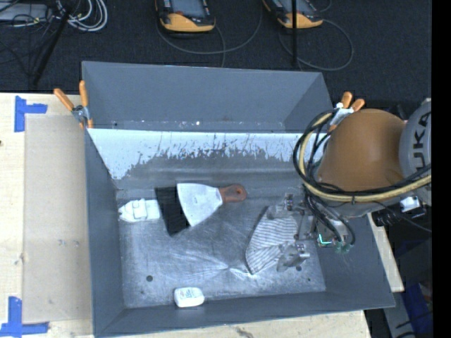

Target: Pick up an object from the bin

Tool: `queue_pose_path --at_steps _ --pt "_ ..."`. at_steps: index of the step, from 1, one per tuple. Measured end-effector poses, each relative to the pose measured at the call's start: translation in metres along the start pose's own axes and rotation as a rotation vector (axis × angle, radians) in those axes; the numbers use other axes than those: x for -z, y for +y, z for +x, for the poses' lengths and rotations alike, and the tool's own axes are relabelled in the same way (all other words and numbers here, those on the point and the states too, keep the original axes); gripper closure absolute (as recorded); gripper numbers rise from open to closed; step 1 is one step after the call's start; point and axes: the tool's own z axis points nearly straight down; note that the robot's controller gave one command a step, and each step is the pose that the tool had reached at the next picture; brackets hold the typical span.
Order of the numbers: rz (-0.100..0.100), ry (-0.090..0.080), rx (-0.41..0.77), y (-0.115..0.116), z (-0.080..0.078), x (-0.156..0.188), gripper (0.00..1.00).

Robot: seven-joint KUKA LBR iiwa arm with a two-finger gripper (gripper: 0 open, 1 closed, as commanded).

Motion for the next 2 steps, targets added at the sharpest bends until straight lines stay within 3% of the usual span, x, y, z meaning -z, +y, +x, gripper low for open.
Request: queue_pose_path --at_steps 1,2 --pt "-0.002 -0.001 0.064 -0.0173 -0.0624 -0.1184 1.00" --pt "0.001 -0.030 0.064 -0.0176 -0.0681 -0.1177 0.00"
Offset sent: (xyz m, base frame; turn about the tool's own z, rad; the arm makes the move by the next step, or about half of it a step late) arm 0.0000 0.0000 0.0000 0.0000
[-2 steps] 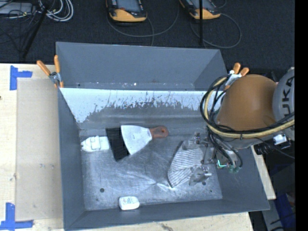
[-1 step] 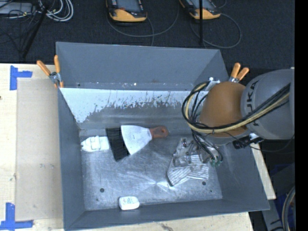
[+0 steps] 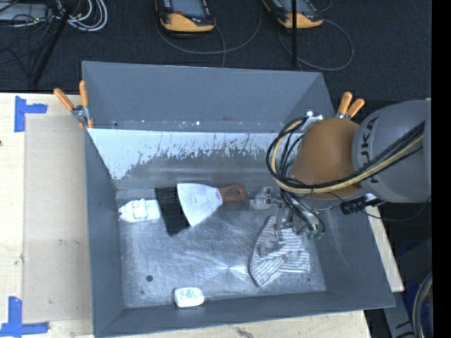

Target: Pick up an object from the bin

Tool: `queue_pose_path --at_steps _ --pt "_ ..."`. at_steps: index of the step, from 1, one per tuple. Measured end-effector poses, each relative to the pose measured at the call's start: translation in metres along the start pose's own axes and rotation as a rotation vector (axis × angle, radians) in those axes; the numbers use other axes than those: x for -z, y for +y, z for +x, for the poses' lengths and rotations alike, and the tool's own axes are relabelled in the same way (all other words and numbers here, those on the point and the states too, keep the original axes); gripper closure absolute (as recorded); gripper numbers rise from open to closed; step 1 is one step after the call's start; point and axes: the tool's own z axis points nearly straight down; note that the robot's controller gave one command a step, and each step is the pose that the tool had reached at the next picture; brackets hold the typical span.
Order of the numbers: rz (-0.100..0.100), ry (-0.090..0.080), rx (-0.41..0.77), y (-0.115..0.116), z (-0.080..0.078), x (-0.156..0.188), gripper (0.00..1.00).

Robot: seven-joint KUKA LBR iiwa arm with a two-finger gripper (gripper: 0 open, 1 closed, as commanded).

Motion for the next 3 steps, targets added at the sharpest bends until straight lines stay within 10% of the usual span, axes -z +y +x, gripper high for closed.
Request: queue_pose_path --at_steps 1,2,3 --pt "-0.003 0.045 0.002 0.000 0.009 -0.003 1.00" --pt "-0.003 0.044 0.002 0.000 0.009 -0.003 1.00" --pt "-0.001 0.024 0.023 -0.007 -0.001 0.150 1.00"
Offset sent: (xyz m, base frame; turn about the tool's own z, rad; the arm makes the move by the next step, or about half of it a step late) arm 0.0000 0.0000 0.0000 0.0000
